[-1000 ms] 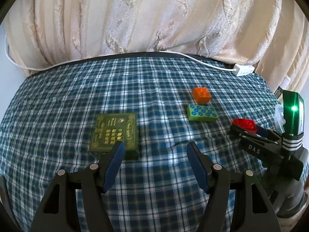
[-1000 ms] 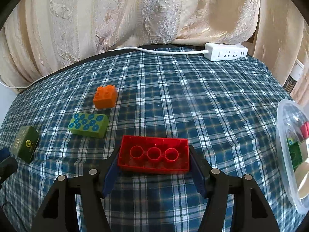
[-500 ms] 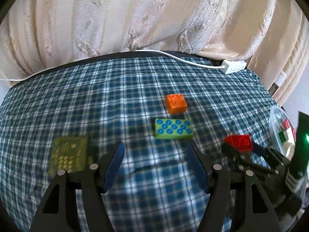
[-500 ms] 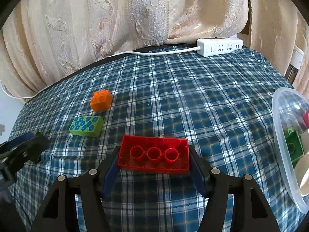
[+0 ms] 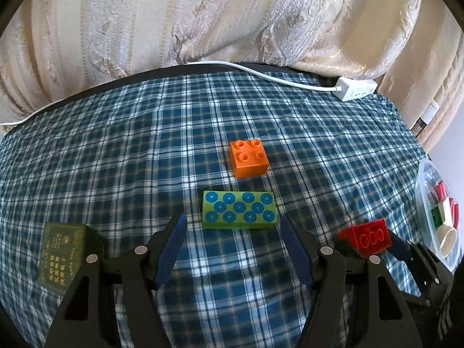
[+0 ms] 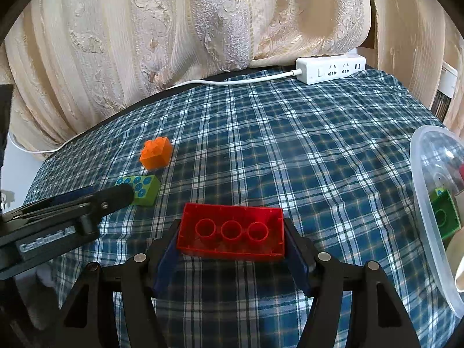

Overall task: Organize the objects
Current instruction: 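Lift the red brick with the right tool while the left tool approaches the dotted block, then lower the left tool around the green blue-dotted block and close on it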

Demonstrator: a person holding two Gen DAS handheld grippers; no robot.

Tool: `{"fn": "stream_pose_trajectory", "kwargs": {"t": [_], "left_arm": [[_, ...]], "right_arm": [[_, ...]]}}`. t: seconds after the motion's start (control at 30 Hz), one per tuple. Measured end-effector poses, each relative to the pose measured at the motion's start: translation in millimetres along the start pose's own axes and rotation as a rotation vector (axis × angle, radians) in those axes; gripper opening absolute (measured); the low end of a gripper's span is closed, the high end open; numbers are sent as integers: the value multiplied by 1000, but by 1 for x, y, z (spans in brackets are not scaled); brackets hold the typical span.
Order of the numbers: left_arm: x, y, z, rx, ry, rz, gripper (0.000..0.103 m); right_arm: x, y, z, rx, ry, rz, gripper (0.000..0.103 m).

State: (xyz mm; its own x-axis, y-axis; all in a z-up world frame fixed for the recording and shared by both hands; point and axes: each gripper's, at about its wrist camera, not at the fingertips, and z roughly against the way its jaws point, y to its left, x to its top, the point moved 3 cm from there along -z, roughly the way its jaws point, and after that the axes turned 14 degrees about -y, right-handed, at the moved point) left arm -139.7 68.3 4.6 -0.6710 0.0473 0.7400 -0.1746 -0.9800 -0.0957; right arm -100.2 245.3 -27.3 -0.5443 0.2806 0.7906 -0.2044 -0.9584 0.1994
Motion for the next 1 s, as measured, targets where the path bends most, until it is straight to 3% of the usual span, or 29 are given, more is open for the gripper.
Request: {"fn": "stream_pose_trajectory", "kwargs": {"t": [1.0], "left_arm": [[-3,-4,-29,8,5,-72,68]], "right_arm": [[1,1,-1,-8,-1,11,69]]}}
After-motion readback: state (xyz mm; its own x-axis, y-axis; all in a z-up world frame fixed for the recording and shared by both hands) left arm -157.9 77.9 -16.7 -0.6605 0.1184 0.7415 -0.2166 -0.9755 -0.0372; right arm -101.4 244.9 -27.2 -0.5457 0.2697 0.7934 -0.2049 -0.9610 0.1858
